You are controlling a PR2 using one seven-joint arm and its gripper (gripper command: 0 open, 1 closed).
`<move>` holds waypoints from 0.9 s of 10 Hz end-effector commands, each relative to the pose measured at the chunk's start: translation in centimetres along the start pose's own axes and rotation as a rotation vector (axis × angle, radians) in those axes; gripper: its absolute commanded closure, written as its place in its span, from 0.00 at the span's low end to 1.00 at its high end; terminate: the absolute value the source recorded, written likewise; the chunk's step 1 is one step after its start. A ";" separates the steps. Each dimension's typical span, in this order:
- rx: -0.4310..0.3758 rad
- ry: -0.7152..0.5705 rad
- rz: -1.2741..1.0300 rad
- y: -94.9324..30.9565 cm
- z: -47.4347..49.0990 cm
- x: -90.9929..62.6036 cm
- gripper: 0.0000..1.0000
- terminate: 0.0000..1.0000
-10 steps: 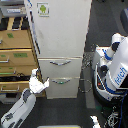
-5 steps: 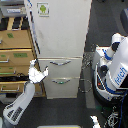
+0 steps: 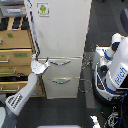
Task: Opening the fridge
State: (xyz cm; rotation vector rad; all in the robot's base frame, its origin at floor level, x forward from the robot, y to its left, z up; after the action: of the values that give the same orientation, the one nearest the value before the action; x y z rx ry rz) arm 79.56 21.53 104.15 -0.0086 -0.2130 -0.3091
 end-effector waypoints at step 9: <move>-0.017 0.062 0.318 8.3 3.2 8.9 0.00 0.00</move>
State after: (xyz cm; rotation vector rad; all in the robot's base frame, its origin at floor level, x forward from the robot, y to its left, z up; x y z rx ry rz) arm 86.61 27.78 108.96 0.0116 -0.1625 0.0283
